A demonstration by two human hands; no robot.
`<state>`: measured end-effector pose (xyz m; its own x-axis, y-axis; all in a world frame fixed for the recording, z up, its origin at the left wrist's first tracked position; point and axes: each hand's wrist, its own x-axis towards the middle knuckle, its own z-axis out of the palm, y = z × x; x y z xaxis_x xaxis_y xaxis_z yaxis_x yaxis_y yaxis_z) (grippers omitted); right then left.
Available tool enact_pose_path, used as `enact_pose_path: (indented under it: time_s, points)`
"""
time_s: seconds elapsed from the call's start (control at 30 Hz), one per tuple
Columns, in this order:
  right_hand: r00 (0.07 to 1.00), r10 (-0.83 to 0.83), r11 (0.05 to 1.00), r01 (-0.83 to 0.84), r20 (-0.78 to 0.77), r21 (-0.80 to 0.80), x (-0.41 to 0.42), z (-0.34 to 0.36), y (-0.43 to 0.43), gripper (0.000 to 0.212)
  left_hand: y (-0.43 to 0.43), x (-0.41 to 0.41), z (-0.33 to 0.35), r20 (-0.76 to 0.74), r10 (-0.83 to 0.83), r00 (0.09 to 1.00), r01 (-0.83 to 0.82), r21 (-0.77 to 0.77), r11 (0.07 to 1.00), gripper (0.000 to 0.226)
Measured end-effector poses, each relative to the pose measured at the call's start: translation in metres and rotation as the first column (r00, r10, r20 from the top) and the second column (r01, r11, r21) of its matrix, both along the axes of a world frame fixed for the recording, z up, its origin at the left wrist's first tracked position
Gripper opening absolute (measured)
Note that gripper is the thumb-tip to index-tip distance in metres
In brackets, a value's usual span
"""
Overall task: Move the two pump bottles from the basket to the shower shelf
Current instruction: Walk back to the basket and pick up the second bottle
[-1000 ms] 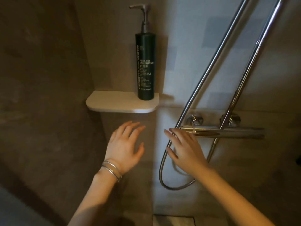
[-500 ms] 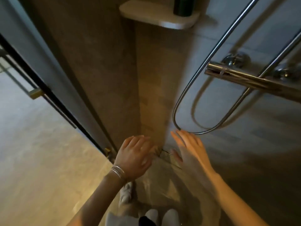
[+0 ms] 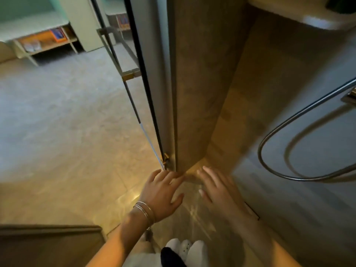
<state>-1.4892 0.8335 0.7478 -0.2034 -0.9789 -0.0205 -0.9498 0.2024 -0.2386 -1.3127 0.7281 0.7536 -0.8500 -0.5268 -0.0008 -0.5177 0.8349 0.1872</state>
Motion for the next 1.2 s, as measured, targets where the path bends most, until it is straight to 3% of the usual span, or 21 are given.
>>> enact_pose_path:
  time_s: [0.3,0.7,1.2]
  points:
    - [0.971,0.237,0.97,-0.235,-0.021,0.058,0.059,-0.003,-0.09,0.043,-0.054,0.083,-0.008,0.003,0.218,0.976,-0.218,0.019,0.976,0.044]
    - [0.89,0.45,0.883,-0.456,-0.077,-0.106,0.176,0.03,-0.239,0.041,-0.162,0.204,0.007,-0.098,0.407,0.908,-0.41,-0.011,0.912,0.046]
    - [0.688,0.724,0.688,-0.725,-0.048,-0.032,0.284,0.003,-0.334,0.048,-0.176,0.323,-0.019,-0.063,0.704,0.708,-0.698,0.093,0.71,0.047]
